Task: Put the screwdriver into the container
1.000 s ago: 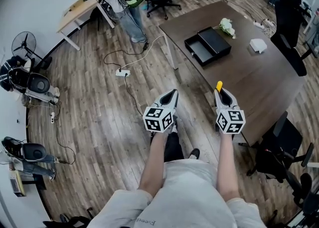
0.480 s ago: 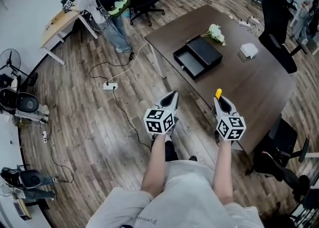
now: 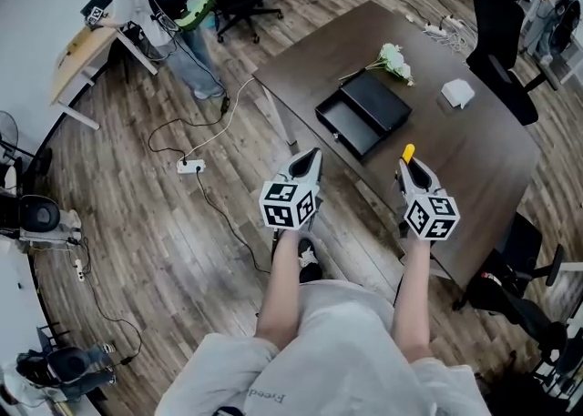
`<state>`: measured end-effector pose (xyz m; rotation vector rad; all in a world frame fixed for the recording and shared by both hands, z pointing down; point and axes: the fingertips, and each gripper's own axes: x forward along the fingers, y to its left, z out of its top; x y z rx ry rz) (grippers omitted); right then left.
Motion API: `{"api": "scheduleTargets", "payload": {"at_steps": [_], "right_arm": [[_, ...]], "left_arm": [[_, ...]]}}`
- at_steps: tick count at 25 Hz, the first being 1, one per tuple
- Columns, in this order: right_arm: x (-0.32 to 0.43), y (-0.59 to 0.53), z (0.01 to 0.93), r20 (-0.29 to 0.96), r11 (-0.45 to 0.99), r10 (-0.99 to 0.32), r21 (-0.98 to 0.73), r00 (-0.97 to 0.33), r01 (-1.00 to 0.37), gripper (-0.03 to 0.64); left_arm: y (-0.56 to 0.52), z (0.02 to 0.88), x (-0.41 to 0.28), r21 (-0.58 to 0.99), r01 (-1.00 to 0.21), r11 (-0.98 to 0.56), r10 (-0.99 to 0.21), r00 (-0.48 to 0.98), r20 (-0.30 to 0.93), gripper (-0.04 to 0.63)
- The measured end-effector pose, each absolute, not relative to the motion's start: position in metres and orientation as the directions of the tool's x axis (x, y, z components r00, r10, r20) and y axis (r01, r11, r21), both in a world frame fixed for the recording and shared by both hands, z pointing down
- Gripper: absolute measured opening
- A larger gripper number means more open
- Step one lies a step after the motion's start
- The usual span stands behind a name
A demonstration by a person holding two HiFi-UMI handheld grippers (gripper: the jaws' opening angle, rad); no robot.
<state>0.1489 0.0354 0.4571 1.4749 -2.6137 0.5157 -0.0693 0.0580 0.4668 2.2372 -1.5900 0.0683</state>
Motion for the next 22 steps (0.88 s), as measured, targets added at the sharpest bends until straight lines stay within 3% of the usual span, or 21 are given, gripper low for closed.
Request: {"api": "scheduleTargets", "payload": {"at_steps": [22], "right_arm": [[0.052,-0.057,0.476,0.325,0.423,-0.829,-0.169,-0.455,-0.890,0.072]], "left_arm": [[-0.027,0.489,-0.174,0.350,-0.875,-0.333,-0.851,0.439,0.287,0.055]]}}
